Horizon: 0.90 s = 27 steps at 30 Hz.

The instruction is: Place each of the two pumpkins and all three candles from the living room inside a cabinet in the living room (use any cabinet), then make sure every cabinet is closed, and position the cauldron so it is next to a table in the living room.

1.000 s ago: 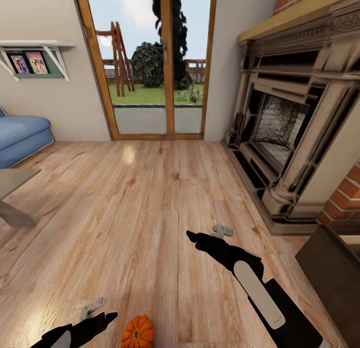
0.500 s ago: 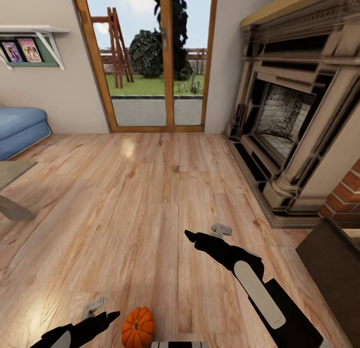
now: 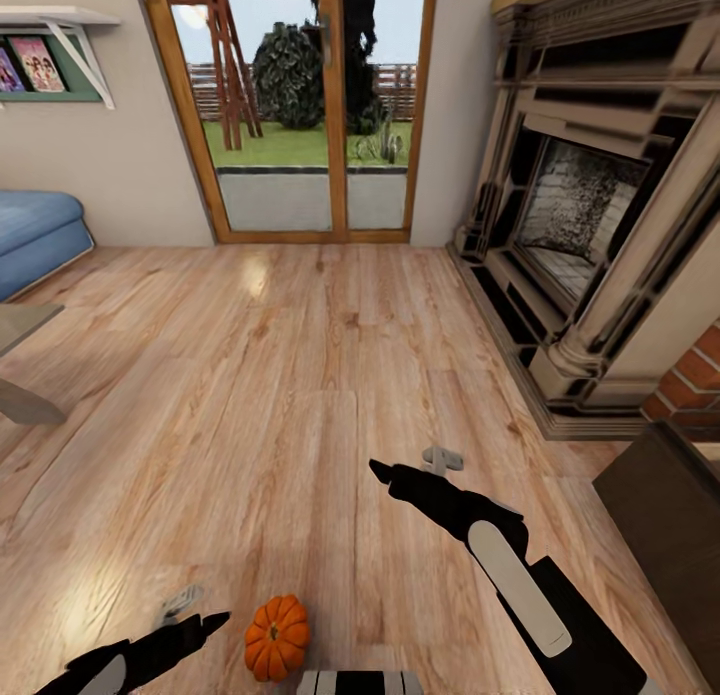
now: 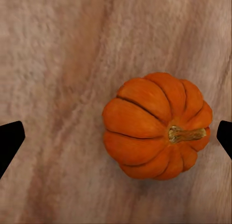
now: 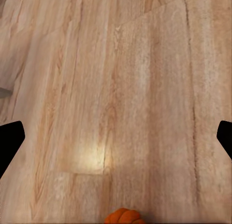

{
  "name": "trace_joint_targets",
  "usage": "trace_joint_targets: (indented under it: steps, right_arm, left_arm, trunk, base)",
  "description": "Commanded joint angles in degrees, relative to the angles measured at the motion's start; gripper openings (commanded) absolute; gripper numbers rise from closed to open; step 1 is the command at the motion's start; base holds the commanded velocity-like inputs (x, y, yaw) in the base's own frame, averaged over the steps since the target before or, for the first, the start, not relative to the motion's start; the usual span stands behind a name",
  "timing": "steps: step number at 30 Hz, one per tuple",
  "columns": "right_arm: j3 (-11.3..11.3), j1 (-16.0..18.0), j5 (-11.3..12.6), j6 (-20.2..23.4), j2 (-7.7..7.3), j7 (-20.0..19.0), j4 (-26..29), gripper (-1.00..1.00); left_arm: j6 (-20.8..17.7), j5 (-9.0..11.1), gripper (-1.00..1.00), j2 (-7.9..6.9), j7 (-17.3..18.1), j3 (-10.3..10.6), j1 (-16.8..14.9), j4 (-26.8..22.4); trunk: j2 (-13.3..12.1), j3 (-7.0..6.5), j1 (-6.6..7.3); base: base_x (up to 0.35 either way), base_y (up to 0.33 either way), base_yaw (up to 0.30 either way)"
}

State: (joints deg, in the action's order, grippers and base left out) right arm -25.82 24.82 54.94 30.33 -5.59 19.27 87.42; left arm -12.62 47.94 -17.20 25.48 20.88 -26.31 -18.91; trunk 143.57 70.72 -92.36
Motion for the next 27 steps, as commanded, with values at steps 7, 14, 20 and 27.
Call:
trace_joint_targets:
  steps: [7,14,20,27]
  right_arm:
    - [-0.10,0.05,0.60,-0.01,-0.04,0.35,0.11,1.00]
    - [-0.10,0.05,0.60,-0.01,-0.09,-0.28,0.11,1.00]
    - [-0.09,0.05,0.60,-0.01,-0.12,-0.76,0.11,1.00]
    - [-0.04,0.05,0.60,-0.01,-0.03,-0.81,0.11,1.00]
  left_arm:
    - [-0.73,1.15,1.00,-3.14,0.95,0.00,-0.49,-4.05]
    - [-1.07,1.43,1.00,-3.92,3.49,-0.27,-0.58,-8.06]
    - [-1.16,1.54,1.00,-4.35,3.77,-0.49,-0.68,-9.39]
    - [-1.17,1.56,1.00,-4.00,3.86,-1.28,-0.67,-10.00]
  trunk:
    - [0.12,1.60,-0.17]
    - [0.21,3.15,-0.35]
    - [0.29,4.48,-0.50]
    - [0.38,6.03,-0.68]
  base:
    - [0.000,0.000,0.000]
    - [0.000,0.000,0.000]
    - [0.000,0.000,0.000]
    - [0.000,0.000,0.000]
